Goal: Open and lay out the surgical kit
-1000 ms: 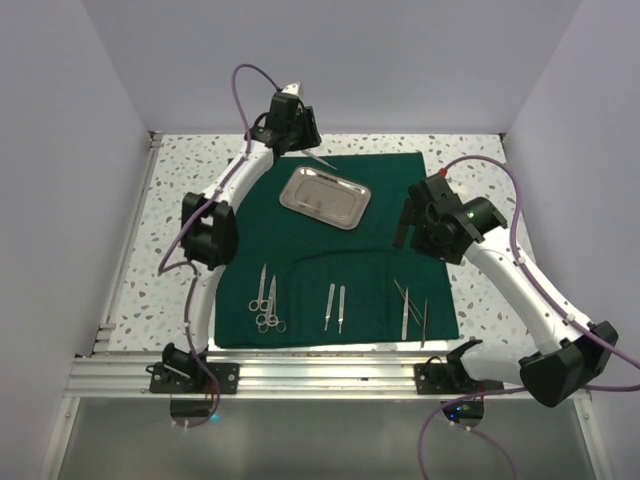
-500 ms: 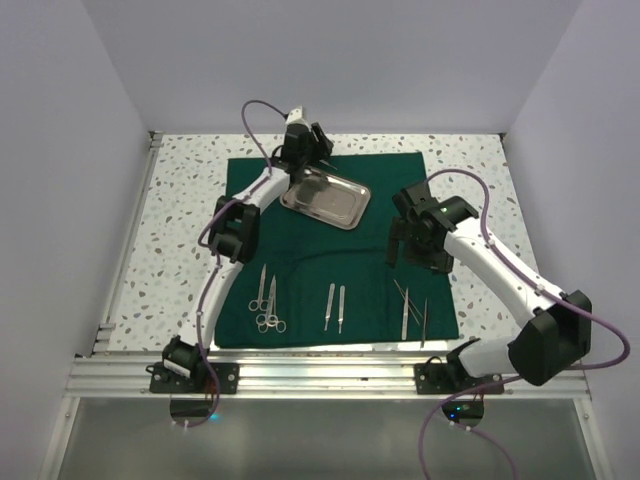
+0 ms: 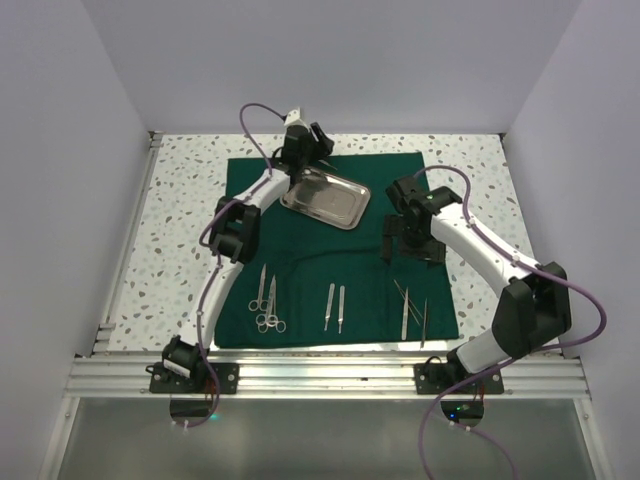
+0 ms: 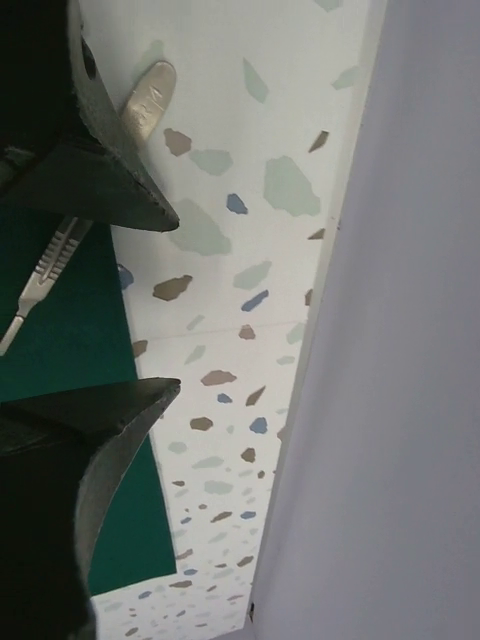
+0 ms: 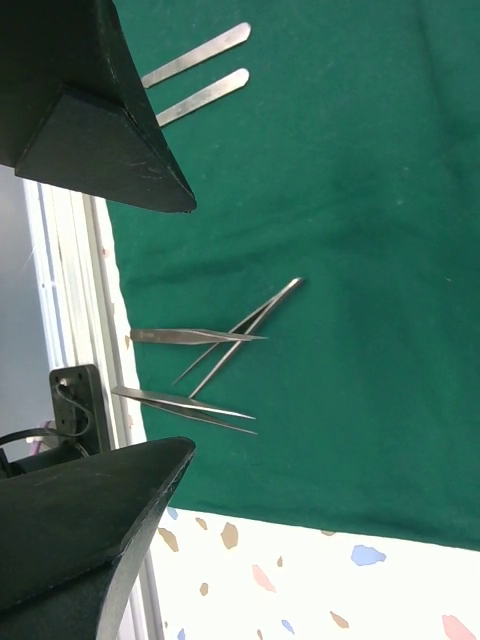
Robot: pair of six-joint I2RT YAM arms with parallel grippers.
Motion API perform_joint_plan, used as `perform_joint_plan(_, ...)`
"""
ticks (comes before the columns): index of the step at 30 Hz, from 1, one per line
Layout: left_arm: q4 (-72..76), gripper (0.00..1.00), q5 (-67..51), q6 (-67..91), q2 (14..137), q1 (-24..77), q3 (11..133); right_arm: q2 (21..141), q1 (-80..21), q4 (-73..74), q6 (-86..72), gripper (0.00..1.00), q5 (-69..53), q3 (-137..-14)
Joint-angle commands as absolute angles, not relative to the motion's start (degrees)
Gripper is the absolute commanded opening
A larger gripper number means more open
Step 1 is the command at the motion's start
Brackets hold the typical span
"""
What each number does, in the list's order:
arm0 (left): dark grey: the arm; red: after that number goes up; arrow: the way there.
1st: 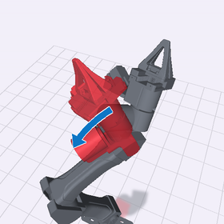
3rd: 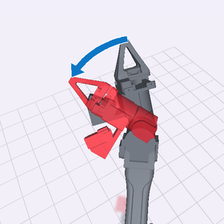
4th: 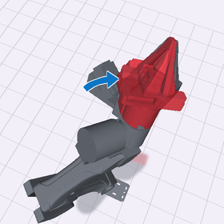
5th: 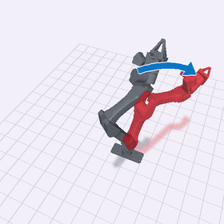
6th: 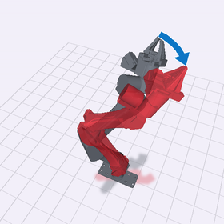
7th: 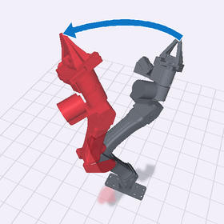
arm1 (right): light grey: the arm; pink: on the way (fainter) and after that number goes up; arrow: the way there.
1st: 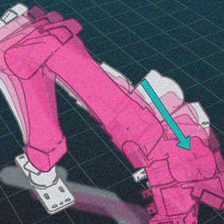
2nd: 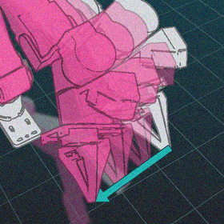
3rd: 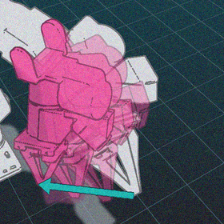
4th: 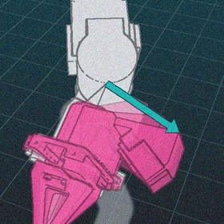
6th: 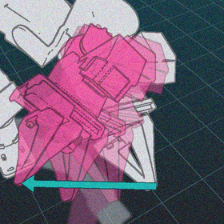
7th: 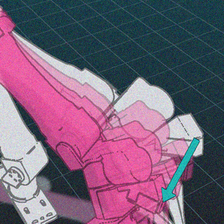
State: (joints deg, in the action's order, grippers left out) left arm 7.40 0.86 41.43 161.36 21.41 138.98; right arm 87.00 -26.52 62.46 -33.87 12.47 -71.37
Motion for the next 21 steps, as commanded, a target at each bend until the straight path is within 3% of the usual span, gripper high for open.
perform_joint_plan(1,1.08,0.63,2.72,41.13,160.4,20.48,140.0,86.22,-25.14,60.82,-32.43,0.98,11.34,-72.51)
perform_joint_plan(15,-21.35,0.48,0.27,35.16,154.44,14.07,135.19,84.2,-24.17,60.91,-33.57,0.98,11.6,-72.68)
perform_joint_plan(18,-20.66,0.42,0.26,31.65,149.53,13.97,127.29,84.02,-24.08,60.73,-33.84,0.98,11.6,-72.86)
perform_joint_plan(21,-13.91,0.45,-2.45,27.26,144.25,14.59,120.35,83.94,-24.17,60.29,-34.28,0.98,11.34,-72.69)
